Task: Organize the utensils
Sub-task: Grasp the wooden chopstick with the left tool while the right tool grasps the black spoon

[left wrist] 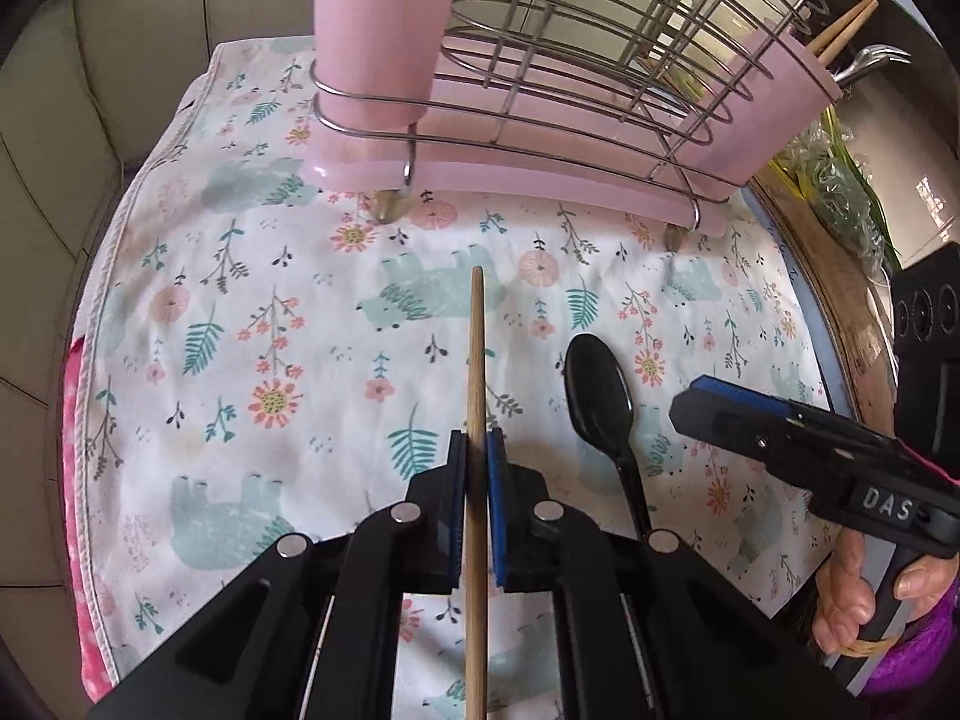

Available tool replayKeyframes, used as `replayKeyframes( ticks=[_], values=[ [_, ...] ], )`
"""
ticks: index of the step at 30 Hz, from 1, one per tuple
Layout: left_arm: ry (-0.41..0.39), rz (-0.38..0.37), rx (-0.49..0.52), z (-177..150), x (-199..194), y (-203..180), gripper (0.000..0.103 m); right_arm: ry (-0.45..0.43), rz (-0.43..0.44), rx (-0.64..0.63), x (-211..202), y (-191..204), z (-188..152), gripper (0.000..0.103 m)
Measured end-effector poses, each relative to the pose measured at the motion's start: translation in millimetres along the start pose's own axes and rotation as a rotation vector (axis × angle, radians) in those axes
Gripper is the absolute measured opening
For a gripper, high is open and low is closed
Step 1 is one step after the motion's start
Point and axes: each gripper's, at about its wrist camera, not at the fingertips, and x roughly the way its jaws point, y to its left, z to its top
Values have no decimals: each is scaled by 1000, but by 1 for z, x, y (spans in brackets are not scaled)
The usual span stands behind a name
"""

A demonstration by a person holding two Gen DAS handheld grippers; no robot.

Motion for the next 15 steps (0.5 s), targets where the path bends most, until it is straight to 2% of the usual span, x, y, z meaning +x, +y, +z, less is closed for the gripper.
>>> replayKeyframes(
  ticks=[5, 11, 15],
  values=[
    [0, -1, -12, -4, -3, 11, 6, 29, -61, -51, 26, 10, 12, 40],
    [28, 0, -9, 1, 4, 18, 6, 37, -123, -163, 40, 33, 17, 40],
    [74, 0, 20, 10, 7, 16, 6, 53, -156, -216, 44, 41, 14, 18]
  ],
)
